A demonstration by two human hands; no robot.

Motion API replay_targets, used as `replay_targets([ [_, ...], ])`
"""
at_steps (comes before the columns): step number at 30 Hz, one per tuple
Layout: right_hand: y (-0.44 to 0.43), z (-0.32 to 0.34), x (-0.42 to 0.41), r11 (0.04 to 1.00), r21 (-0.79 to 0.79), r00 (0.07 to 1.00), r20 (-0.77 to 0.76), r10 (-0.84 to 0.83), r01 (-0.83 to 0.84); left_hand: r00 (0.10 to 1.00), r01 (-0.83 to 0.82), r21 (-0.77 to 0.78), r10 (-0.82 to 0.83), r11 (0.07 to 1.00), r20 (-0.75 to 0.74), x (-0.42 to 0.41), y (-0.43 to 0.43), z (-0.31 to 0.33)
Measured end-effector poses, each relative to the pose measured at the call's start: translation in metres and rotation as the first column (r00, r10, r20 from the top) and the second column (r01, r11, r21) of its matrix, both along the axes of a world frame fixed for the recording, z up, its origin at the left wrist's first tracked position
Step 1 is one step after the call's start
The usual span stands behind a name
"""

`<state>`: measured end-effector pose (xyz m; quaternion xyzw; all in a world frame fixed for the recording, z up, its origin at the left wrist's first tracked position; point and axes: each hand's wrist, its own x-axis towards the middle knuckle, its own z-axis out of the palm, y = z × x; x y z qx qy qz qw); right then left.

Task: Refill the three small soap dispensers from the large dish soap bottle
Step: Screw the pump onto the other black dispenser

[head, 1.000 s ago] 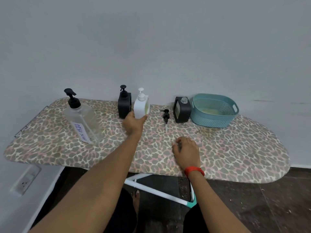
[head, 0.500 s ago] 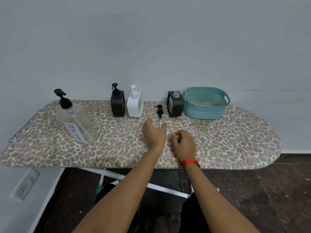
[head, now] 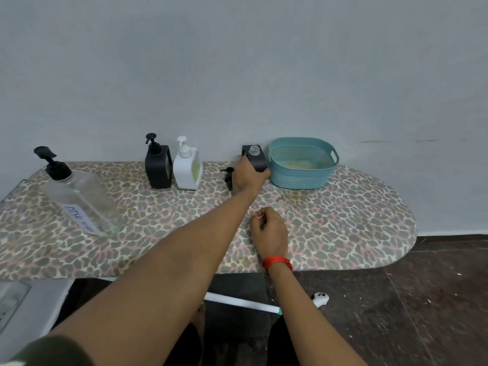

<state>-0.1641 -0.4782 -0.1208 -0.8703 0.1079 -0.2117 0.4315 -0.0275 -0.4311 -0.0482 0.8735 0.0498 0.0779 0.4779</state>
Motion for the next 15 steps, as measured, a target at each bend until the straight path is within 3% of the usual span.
replay_targets([
  [10,0.000,0.001,-0.001,1.000,-0.006,1.000,-0.012,-0.006,0.006,0.985,0.016,-0.141,0.008,0.990,0.175,-0.037,0.037,0.028],
  [15,0.000,0.004,-0.001,1.000,-0.021,0.999,-0.032,0.017,-0.018,0.983,0.037,-0.111,-0.016,0.993,0.181,-0.080,0.102,0.032],
])
